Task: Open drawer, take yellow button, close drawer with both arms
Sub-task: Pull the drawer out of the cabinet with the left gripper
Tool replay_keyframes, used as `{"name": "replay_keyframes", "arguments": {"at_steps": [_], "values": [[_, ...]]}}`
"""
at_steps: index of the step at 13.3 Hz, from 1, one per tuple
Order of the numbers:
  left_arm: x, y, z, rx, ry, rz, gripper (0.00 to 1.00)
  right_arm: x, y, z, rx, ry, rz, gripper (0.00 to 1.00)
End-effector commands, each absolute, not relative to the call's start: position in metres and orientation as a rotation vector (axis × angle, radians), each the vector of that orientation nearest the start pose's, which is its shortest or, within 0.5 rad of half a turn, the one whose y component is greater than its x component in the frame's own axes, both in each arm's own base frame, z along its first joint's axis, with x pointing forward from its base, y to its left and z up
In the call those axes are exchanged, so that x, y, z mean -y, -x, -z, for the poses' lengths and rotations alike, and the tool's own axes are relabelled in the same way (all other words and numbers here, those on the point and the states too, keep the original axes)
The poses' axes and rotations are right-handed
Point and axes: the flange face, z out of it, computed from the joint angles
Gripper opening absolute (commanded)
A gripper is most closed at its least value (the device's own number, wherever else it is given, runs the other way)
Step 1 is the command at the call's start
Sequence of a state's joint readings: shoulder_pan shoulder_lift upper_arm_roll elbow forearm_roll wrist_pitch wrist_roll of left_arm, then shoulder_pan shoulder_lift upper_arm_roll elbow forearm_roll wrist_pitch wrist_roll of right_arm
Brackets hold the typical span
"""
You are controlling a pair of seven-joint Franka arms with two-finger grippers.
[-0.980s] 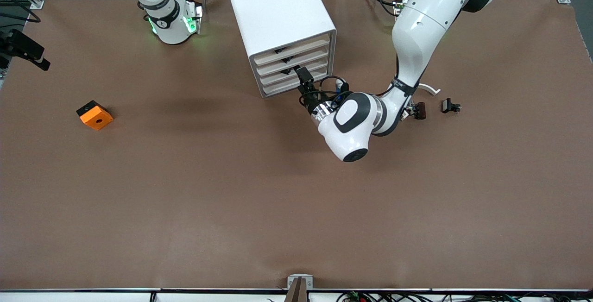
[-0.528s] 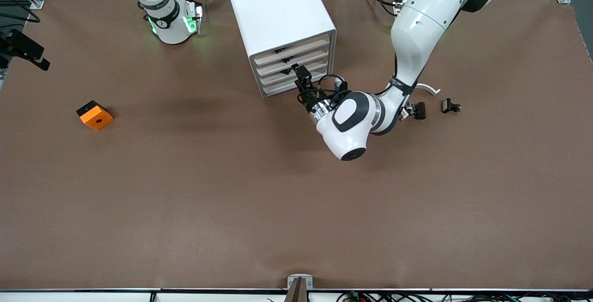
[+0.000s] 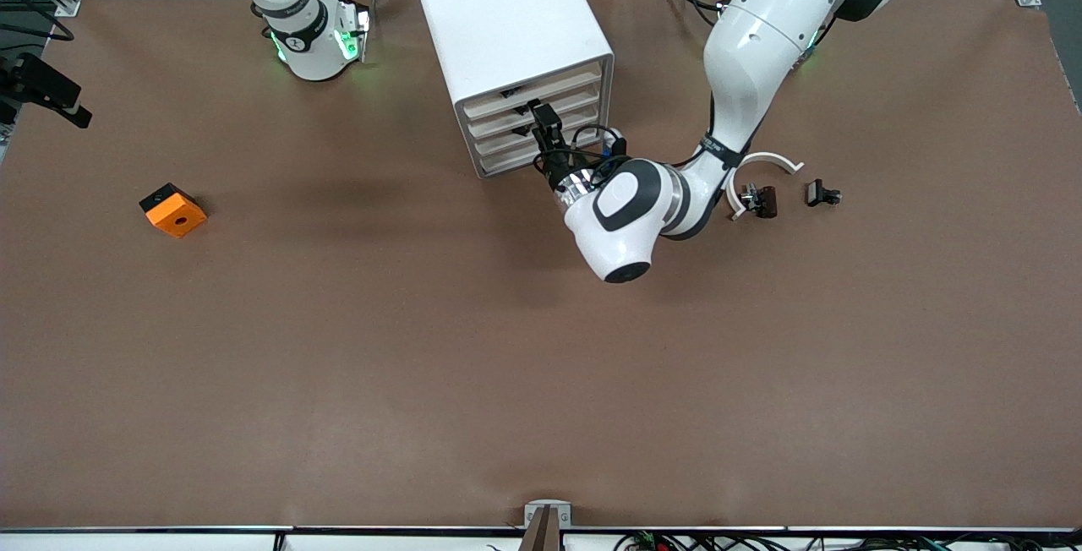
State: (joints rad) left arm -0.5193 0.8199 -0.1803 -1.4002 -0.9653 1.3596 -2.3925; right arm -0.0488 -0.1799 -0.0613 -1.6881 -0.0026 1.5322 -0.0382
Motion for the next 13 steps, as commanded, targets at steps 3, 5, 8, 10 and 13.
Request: {"name": "replay_keyframes", "arguments": {"at_steps": [3, 5, 8, 10, 13], "values": [[0.495, -0.435, -0.247, 1.575, 1.216, -1.393, 0.27, 0.068, -0.494, -0.655, -0.142, 3.127, 0.035, 1.00], [0.493, -0.435, -0.250, 1.557, 1.225, -1.393, 0.19, 0.069, -0.498, -0.649, -0.148, 3.128, 0.015, 1.00], [0.484, -0.445, -0.249, 1.562, 1.238, -1.424, 0.00, 0.072, -0.513, -0.625, -0.148, 3.127, -0.066, 1.00], [0.484, -0.445, -0.247, 1.560, 1.239, -1.424, 0.00, 0.072, -0.535, -0.593, -0.137, 3.123, -0.150, 1.00], [0.465, -0.466, -0.247, 1.606, 1.207, -1.449, 0.00, 0.059, -0.552, -0.598, -0.077, 3.158, -0.114, 1.00]]}}
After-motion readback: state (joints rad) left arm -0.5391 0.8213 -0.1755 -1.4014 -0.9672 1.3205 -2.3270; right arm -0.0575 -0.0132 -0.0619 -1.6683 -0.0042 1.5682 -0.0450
